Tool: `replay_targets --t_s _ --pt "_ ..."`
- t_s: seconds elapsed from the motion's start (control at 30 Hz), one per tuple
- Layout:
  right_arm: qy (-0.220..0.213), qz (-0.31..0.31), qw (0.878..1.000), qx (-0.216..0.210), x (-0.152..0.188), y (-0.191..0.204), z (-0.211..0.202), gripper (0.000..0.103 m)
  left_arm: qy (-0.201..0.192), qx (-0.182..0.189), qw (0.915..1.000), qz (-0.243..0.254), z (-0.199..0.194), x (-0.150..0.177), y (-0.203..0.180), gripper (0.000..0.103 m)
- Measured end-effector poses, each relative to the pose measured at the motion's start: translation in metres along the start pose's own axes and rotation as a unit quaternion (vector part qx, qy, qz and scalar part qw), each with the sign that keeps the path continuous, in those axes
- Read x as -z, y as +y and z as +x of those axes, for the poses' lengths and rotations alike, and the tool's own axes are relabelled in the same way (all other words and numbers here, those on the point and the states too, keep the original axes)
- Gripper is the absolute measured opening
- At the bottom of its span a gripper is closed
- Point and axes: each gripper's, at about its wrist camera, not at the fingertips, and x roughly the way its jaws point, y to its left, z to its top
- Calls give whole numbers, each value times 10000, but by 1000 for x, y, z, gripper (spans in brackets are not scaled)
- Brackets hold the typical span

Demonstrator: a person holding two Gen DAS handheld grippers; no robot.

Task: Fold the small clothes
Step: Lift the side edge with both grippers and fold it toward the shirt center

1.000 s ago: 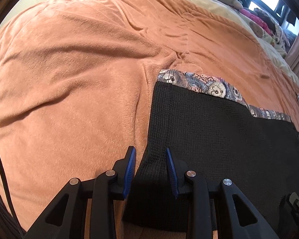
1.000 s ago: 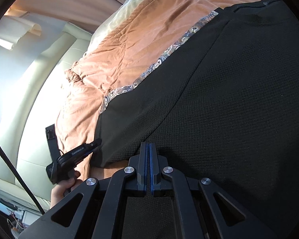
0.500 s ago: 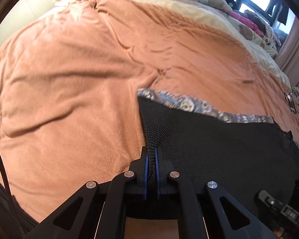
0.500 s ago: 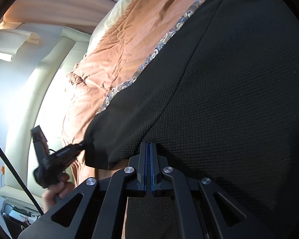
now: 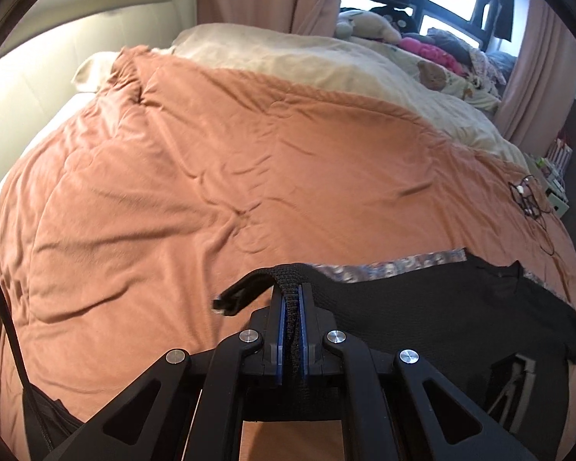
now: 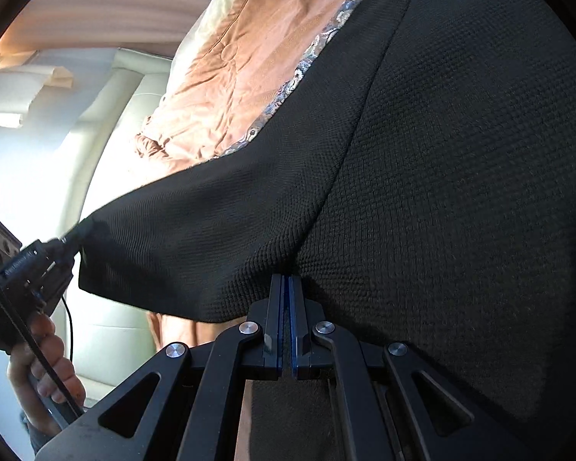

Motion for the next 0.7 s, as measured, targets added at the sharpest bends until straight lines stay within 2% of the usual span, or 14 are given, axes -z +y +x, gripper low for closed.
replay_targets --t_s 0.03,0.1,0.13,0.17,0.3,0.37,0.5,0.7 --pt "-36 39 10000 -15 -2 -1 -6 1 -7 39 10000 37 -3 -2 -8 6" --pt "-141 78 9999 -46 -4 -1 -18 17 -34 118 9998 168 -10 -5 -28 6" --pt "-201 62 9998 -64 -5 2 -24 39 -49 138 9996 225 -12 -6 -36 6" --pt "-323 41 9994 -68 -6 3 -34 56 -69 174 9994 302 -17 -5 -47 6" --pt "-560 108 9984 -12 -12 1 -65 58 -33 356 9982 476 -23 -4 -78 6" --pt "-686 158 9975 43 -14 -1 -81 58 -5 564 9969 544 -23 -2 -94 6" --pt "-984 191 9945 301 -11 -12 -122 58 101 770 9952 600 -16 4 -121 6" --pt "-1124 277 9894 877 -5 -28 -158 58 233 1079 9908 778 -10 21 -167 6"
